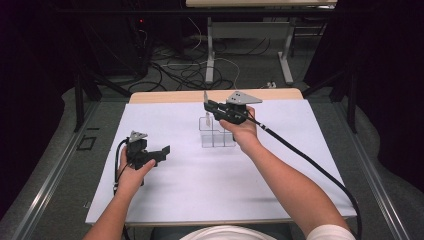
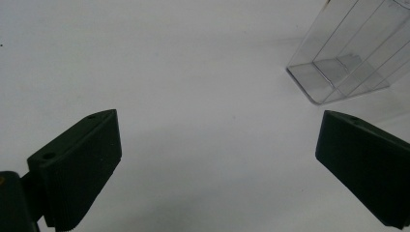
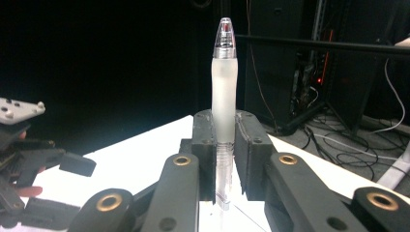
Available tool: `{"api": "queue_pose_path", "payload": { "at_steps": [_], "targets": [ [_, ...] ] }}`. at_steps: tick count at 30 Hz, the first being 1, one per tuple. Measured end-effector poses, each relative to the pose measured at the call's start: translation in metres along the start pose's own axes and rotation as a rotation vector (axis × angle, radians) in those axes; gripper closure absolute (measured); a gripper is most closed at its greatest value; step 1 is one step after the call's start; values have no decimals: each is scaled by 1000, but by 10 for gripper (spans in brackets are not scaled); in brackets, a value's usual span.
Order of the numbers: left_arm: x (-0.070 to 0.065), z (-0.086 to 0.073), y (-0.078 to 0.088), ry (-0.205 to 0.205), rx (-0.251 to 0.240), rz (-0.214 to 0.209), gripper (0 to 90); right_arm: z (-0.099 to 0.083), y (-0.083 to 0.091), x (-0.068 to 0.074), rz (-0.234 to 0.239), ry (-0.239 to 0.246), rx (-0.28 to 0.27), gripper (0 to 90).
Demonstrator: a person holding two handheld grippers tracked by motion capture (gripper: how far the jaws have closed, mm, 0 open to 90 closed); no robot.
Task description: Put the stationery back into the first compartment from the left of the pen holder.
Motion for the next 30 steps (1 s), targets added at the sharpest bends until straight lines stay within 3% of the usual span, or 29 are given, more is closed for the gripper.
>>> {"api": "queue_pose_path", "payload": {
  "at_steps": [13, 30],
  "targets": [
    [0, 0, -2, 1, 1, 3, 24, -16, -7, 2, 36, 1, 95, 794],
    [2, -1, 0, 2, 1, 2, 24, -20, -8, 4, 44, 8, 130, 772]
  ]
}}
Point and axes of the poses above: each handheld gripper's, and its own axes: y roughly backward along the jaws, z roughly out of its top, x roughly to its left, the point moved 1 cm from there along -y, roughly forward along the jaws, and after that the axes turned 9 degrees about y, right-handed, at the moved point
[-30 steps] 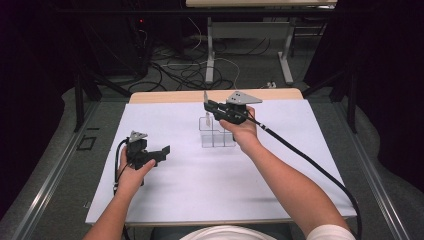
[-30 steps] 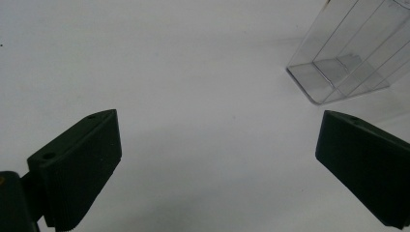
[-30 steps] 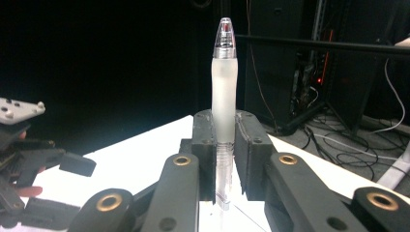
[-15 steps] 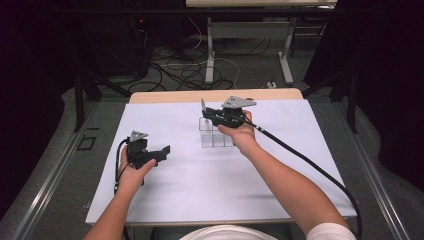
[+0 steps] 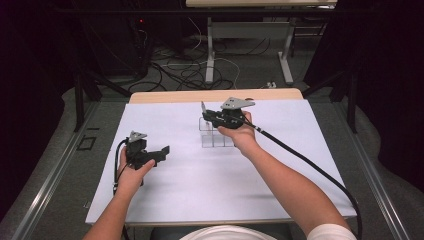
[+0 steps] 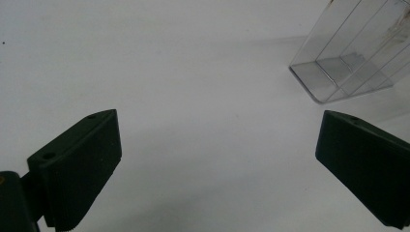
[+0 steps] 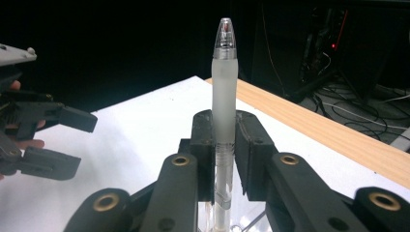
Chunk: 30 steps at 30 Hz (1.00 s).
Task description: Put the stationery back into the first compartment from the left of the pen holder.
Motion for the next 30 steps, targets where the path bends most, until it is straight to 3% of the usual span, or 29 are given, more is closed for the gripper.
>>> {"api": "queue_pose_path", "payload": {
  "at_steps": [4, 11, 14, 18, 20, 25, 30],
  "targets": [
    [0, 0, 0, 0, 1, 2, 24, 2, 3, -2, -7, -9, 6, 693],
    [1, 0, 1, 0, 2, 4, 25, 13, 19, -1, -3, 26, 59, 571],
    [0, 0, 1, 1, 1, 4, 24, 18, 26, 0, -24, 48, 57, 516],
    [0, 0, 1, 1, -11, 5, 24, 26, 37, 3, -25, 46, 60, 447],
    [1, 0, 1, 3, -7, 4, 24, 30, 43, 3, -33, 18, 50, 396],
    [1, 0, 1, 2, -4, 5, 24, 38, 59, -4, -72, 1, 86, 258],
    [0, 0, 1, 2, -11, 6, 24, 42, 78, -13, -162, 18, 124, 146]
  ]
}}
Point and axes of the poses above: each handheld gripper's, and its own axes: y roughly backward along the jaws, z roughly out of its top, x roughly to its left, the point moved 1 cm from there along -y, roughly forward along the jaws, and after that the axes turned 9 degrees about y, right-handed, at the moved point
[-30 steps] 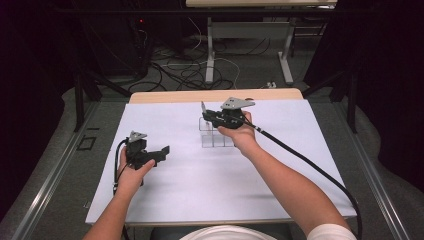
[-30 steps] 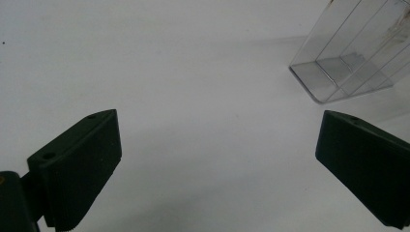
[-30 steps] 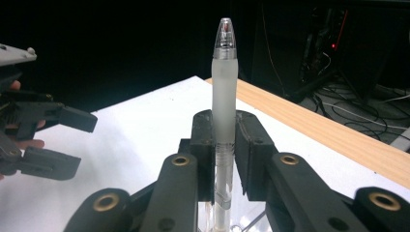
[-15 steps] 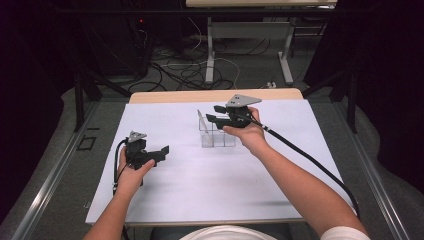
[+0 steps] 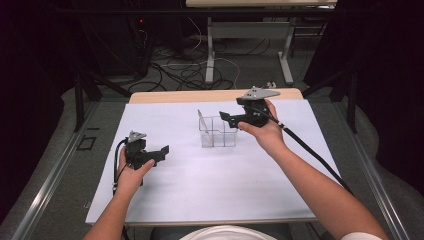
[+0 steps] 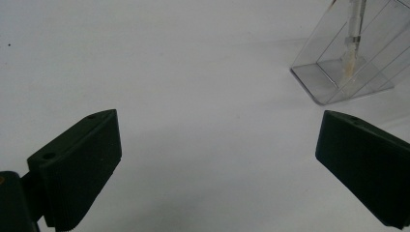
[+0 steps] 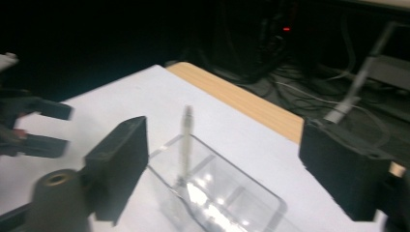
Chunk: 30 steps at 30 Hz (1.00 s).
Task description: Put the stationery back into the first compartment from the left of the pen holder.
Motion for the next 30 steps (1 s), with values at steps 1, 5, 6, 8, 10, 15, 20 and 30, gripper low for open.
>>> {"api": "queue_pose_path", "payload": {
  "at_steps": [1, 5, 6, 8, 10, 15, 20, 30],
  "targets": [
    [0, 0, 0, 1, 4, 1, 24, 0, 4, -2, -16, 1, 8, 144],
    [-1, 0, 0, -1, 5, 3, 24, -4, 16, -10, -57, -31, 19, 10],
    [-1, 1, 1, -2, 8, -1, 24, -5, 19, -11, -62, -38, 18, 0],
    [0, 0, 1, 0, 6, 1, 24, -9, 24, -13, -79, -27, 32, 0],
    [0, 0, 1, 0, 7, 2, 24, -15, 30, -16, -108, -8, 49, 0],
    [0, 0, 1, 0, 12, 2, 24, -30, 43, -24, -161, 9, 71, 0],
    [-1, 0, 1, 1, 13, 3, 24, -46, 54, -34, -190, -8, 89, 0],
    [-2, -1, 0, 3, -1, 8, 24, -84, 71, -49, -216, -137, 75, 0]
  ]
}}
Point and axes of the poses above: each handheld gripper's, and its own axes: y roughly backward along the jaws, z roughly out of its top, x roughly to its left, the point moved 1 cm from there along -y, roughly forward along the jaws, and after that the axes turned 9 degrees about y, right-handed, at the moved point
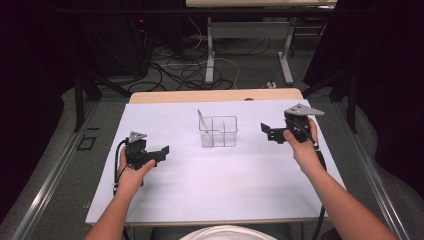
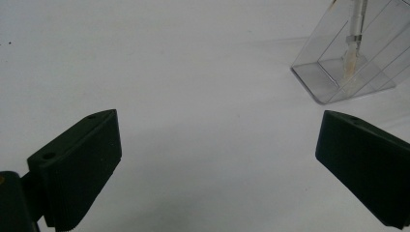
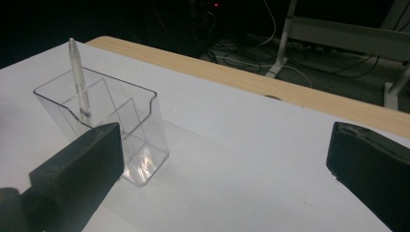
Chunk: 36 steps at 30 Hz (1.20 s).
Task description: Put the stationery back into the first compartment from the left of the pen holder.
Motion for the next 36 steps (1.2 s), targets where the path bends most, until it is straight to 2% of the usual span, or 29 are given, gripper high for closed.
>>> {"api": "queue_pose_path", "payload": {
  "at_steps": [1, 4, 8, 13, 19, 22, 36],
  "targets": [
    [0, 0, 1, -3, 16, -2, 24, -4, 1, -2, -5, -8, -1, 0],
    [0, 0, 1, -3, 14, -1, 25, -16, 1, -6, -30, -11, 5, 0],
    [0, 0, 1, -2, 12, 1, 24, -35, 2, -8, -52, -16, 42, 0],
    [-1, 0, 0, -5, 9, 0, 24, -56, 0, -14, -70, -53, 69, 0],
    [0, 0, 0, -4, 10, 0, 24, -69, -2, -26, -102, -100, 83, 0],
    [0, 0, 0, -7, 11, -1, 24, -75, -2, -30, -94, -133, 96, 2],
    [0, 0, 0, -3, 6, 0, 24, -96, -6, -44, -140, -167, 158, 9]
  ]
}}
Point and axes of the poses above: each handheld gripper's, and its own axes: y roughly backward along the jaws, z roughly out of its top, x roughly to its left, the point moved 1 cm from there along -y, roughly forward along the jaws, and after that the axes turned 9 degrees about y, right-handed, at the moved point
